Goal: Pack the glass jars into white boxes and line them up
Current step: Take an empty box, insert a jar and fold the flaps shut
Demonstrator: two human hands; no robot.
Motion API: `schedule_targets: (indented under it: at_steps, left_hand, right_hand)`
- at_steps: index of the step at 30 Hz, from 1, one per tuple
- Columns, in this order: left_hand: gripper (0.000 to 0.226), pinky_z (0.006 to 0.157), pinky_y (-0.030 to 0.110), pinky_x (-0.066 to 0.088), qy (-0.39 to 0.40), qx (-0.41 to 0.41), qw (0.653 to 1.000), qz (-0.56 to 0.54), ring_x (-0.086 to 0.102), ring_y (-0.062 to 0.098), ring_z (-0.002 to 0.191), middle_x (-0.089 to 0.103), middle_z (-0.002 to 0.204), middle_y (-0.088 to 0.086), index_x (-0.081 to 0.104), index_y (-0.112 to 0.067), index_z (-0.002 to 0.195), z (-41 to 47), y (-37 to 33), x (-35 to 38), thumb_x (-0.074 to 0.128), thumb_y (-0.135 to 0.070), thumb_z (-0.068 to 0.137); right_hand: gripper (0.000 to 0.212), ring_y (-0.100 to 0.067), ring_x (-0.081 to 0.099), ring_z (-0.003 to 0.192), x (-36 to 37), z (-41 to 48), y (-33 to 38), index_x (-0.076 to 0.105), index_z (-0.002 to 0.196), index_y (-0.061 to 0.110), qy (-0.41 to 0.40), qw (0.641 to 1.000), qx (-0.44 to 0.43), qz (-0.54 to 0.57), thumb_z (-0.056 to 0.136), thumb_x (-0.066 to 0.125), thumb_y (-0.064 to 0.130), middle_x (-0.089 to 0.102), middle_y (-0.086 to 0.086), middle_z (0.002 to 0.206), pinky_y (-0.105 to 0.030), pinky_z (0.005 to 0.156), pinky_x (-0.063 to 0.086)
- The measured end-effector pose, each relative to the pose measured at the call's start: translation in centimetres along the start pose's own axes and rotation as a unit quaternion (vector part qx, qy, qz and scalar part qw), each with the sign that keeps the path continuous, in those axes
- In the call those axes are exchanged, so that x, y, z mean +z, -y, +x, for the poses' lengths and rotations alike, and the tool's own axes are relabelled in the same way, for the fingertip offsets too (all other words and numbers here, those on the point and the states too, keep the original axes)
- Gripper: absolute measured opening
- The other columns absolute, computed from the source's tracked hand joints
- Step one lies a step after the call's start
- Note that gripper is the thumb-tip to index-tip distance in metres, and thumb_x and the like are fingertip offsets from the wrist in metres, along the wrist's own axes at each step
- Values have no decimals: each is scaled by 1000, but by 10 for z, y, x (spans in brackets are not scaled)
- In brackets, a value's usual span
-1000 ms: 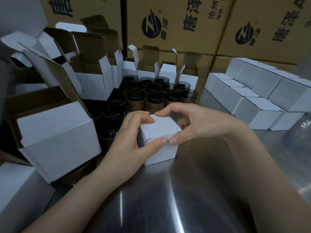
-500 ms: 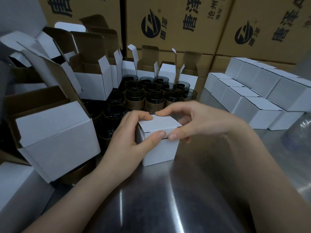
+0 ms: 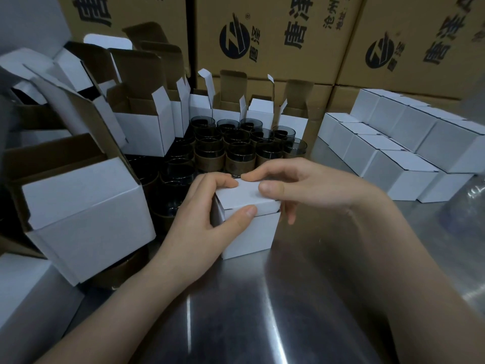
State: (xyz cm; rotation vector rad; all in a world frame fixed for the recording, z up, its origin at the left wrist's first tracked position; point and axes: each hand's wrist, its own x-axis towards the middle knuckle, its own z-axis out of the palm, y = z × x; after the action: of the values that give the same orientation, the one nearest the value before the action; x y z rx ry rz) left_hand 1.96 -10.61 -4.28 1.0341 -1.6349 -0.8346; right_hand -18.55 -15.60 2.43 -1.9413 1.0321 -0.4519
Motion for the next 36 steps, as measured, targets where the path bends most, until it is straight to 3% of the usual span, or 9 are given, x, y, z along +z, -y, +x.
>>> schedule_targets:
  at_steps: [5, 8, 10, 14, 18, 21, 30, 33, 36]
  left_hand:
    - [39, 93, 24, 41, 1, 6, 1000, -10, 53, 3, 111, 55, 116, -11, 56, -29, 105, 0, -3, -1, 48, -58, 80]
    - [26, 89, 16, 38, -1, 2, 1000, 6, 51, -1, 111, 54, 115, -14, 56, -29, 105, 1, -3, 0, 51, -45, 85]
    - [24, 93, 22, 40, 0, -3, 1000, 3, 51, 1, 112, 54, 116, -13, 56, -26, 106, 1, -2, 0, 51, -38, 86]
    - [32, 99, 37, 45, 6, -6, 1000, -8, 53, 10, 116, 53, 119, -12, 56, -25, 109, 1, -3, -1, 53, -43, 82]
    - [29, 101, 47, 45, 11, -11, 1000, -13, 53, 14, 117, 52, 122, -9, 55, -25, 110, 1, -2, -1, 54, -32, 82]
    - [29, 101, 46, 45, 12, -12, 1000, -13, 53, 12, 118, 51, 121, -12, 55, -28, 110, 1, -3, 0, 55, -31, 81]
    - [31, 102, 49, 45, 17, -11, 999, -27, 53, 12, 120, 49, 121, -17, 55, -33, 110, 1, -4, 0, 58, -37, 79]
    - [41, 105, 48, 44, 14, -3, 1000, -23, 51, 10, 123, 48, 124, -18, 54, -34, 111, 0, -3, 0, 55, -50, 73]
    - [46, 106, 38, 43, 8, 9, 1000, 3, 49, 3, 123, 48, 124, -18, 51, -34, 115, 1, 0, 1, 55, -54, 74]
  right_hand:
    - [50, -29, 67, 85, 1, 1, -1, 60, 125, 22, -1, 1000, 11, -4, 80, 63, 42, 60, 8, 119, -29, 58, 56]
    - [50, -28, 68, 85, 1, 2, -2, 59, 124, 24, 1, 1000, 14, -5, 78, 65, 44, 59, 14, 117, -30, 58, 57]
    - [51, -27, 68, 85, 1, 3, -2, 59, 123, 25, 0, 1000, 15, -7, 77, 66, 45, 60, 16, 116, -30, 58, 57]
    - [48, -26, 69, 85, 2, 3, -1, 58, 121, 26, 2, 1000, 22, -12, 77, 67, 44, 59, 16, 115, -30, 59, 57]
    - [42, -24, 67, 81, 4, 3, 0, 56, 119, 23, -1, 1000, 23, -5, 81, 70, 34, 60, 6, 116, -29, 58, 56]
    - [38, -19, 64, 78, 6, 3, 1, 55, 120, 22, -6, 1000, 24, -4, 86, 72, 21, 59, 3, 114, -28, 57, 55]
    - [43, -10, 62, 74, 8, 3, 6, 56, 122, 27, -18, 999, 27, -28, 83, 75, 21, 57, 3, 113, -28, 60, 56]
    - [47, -5, 63, 80, 8, 0, 13, 56, 122, 36, -60, 991, 26, -117, 81, 77, 30, 48, 11, 119, -25, 75, 57]
    - [34, -6, 60, 87, 17, -6, 21, 58, 113, 41, -133, 970, 11, -202, 81, 71, 42, 45, 14, 115, -22, 80, 51]
